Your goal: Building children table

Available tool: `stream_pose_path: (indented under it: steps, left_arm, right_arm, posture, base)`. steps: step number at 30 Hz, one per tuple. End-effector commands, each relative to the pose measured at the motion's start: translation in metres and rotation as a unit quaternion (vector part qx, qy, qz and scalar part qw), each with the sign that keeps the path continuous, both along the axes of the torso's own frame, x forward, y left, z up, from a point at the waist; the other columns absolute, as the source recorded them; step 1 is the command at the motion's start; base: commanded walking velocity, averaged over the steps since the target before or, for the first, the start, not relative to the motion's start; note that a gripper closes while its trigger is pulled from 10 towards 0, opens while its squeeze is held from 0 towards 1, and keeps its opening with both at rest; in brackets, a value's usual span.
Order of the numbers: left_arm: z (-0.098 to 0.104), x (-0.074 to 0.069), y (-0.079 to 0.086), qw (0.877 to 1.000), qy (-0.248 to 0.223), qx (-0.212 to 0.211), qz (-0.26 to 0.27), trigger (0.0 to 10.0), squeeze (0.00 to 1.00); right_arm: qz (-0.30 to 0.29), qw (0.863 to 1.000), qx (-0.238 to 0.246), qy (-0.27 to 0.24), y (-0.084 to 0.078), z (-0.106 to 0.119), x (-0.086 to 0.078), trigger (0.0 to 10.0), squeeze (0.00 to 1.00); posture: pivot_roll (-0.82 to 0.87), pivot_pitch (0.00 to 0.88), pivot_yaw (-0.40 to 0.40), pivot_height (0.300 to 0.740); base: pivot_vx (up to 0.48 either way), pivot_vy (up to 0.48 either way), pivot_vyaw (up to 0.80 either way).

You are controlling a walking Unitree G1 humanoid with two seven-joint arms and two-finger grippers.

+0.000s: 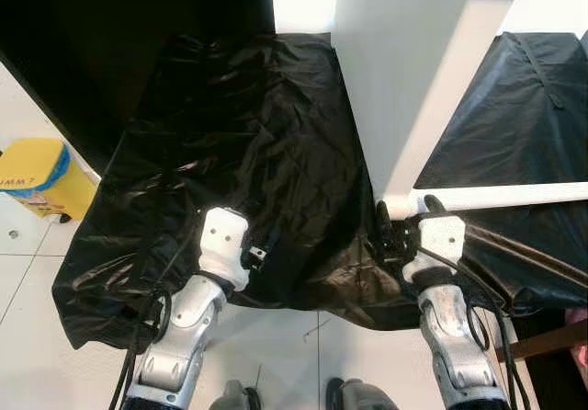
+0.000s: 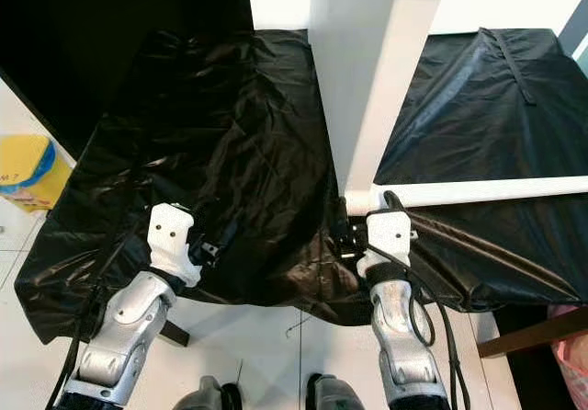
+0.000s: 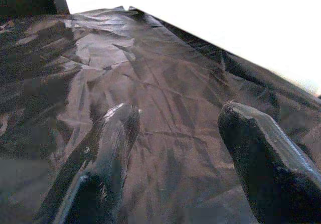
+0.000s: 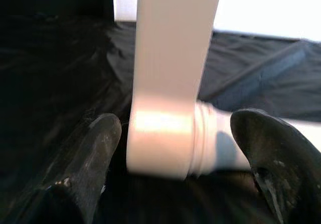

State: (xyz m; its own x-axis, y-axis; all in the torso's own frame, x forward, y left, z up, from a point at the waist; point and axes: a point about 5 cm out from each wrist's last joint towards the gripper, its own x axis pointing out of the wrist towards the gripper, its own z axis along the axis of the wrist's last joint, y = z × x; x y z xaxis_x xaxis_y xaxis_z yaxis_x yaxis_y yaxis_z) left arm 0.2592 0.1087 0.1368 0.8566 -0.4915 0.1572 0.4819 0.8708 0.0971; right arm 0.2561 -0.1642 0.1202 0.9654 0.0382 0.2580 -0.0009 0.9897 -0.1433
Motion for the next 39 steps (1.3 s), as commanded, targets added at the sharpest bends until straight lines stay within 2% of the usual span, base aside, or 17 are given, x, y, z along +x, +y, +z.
stream_pose_path:
  steps: [1, 6, 16, 20, 25, 29, 32, 39]
  left_arm:
    - [-0.005, -0.002, 0.002, 1.000, 0.004, -0.001, 0.016, 10.0, 0.00]
    - [-0.005, -0.004, 0.000, 1.000, -0.002, -0.001, 0.001, 10.0, 0.00]
    - [0.001, 0.002, -0.007, 1.000, -0.017, 0.000, -0.014, 10.0, 0.00]
    - [0.002, 0.002, -0.008, 1.000, -0.017, -0.001, -0.015, 10.0, 0.00]
    - [0.002, 0.001, -0.008, 1.000, -0.020, 0.002, -0.018, 10.0, 0.00]
    - [0.003, 0.002, -0.008, 1.000, -0.021, 0.003, -0.018, 10.0, 0.00]
    - [0.004, 0.002, -0.008, 1.000, -0.025, 0.005, -0.018, 10.0, 0.00]
    - [0.004, 0.001, -0.008, 0.999, -0.027, 0.007, -0.019, 10.0, 0.00]
  right_arm:
    - [0.008, 1.000, 0.006, 0.007, 0.000, -0.002, -0.004, 10.0, 0.00]
    - [0.008, 1.000, 0.001, 0.005, 0.001, 0.001, -0.002, 10.0, 0.00]
    - [0.025, 0.999, 0.020, -0.010, 0.021, 0.020, 0.035, 10.0, 0.00]
    - [0.021, 0.999, 0.023, -0.011, 0.026, 0.023, 0.043, 10.0, 0.00]
    - [0.007, 1.000, 0.025, -0.013, 0.045, 0.033, 0.063, 10.0, 0.00]
    - [0.001, 1.000, 0.025, -0.011, 0.051, 0.036, 0.069, 10.0, 0.00]
    - [-0.004, 0.999, 0.044, 0.003, 0.062, 0.040, 0.080, 10.0, 0.00]
    - [0.008, 0.999, 0.044, 0.011, 0.069, 0.043, 0.086, 10.0, 0.00]
  posture:
    - [-0.06, 0.132, 0.021, 0.740]
    - [-0.07, 0.140, 0.024, 0.740]
    - [-0.08, 0.146, 0.038, 0.740]
    - [-0.08, 0.146, 0.041, 0.740]
    - [-0.07, 0.145, 0.043, 0.740]
    - [-0.06, 0.143, 0.046, 0.740]
    - [-0.06, 0.142, 0.048, 0.740]
    - [-0.06, 0.141, 0.051, 0.740]
  base:
    - [0.000, 0.000, 0.00]
    - [0.000, 0.000, 0.00]
    - [0.000, 0.000, 0.00]
    - [0.000, 0.000, 0.00]
    - [0.000, 0.000, 0.00]
    - [0.000, 0.000, 0.00]
    - [0.000, 0.000, 0.00]
    - [0.000, 0.000, 0.00]
